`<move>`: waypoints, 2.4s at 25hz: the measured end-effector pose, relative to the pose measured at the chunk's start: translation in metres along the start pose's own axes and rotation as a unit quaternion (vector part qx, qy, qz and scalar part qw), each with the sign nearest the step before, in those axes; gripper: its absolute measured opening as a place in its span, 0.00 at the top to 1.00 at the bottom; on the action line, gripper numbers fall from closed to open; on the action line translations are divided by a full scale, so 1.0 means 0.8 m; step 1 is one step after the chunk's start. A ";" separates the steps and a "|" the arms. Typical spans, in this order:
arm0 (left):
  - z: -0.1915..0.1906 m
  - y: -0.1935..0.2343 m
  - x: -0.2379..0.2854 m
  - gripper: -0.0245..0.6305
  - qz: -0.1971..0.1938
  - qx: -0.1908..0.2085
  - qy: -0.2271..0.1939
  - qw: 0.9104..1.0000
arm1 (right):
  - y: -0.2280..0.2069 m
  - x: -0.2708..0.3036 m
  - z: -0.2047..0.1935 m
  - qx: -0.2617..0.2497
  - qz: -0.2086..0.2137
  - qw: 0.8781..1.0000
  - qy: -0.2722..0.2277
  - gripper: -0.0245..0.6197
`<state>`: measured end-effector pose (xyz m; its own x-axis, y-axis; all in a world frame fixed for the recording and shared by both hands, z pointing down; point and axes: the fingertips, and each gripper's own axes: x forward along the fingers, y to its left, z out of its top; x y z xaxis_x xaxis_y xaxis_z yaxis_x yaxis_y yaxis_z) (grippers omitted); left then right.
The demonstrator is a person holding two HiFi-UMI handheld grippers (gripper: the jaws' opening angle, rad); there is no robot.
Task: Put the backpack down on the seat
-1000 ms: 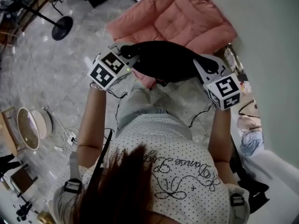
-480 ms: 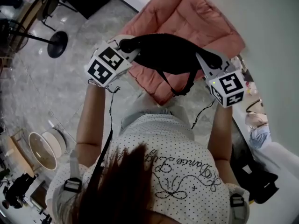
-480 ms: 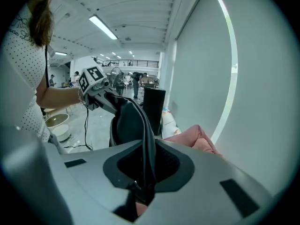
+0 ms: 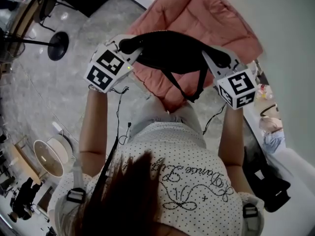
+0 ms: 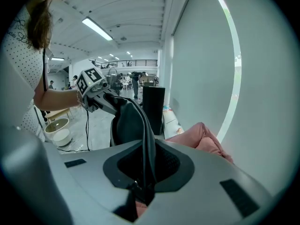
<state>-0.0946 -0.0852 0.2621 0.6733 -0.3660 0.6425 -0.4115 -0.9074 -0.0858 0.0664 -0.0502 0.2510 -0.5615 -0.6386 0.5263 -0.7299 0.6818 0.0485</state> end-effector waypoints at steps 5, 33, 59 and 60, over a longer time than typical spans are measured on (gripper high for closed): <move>-0.039 0.019 0.042 0.94 0.016 -0.040 0.009 0.999 | -0.014 0.049 -0.041 0.037 0.010 0.999 0.005 0.88; -0.305 0.033 0.380 0.92 -0.039 -0.152 0.151 0.976 | -0.027 0.255 -0.415 0.273 0.045 0.948 0.157 0.88; -0.404 0.035 0.425 0.58 0.011 -0.109 0.204 0.973 | 0.002 0.298 -0.467 0.297 0.071 0.930 0.204 0.76; -0.405 0.034 0.421 0.58 0.013 -0.114 0.205 0.972 | 0.002 0.298 -0.467 0.296 0.072 0.930 0.206 0.74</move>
<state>-0.0778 -0.1665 0.7229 0.3788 -0.2341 0.8954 -0.5819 -0.8126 0.0337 0.0771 -0.0676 0.6936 -0.5619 -0.2818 0.7777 -0.8140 0.3555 -0.4594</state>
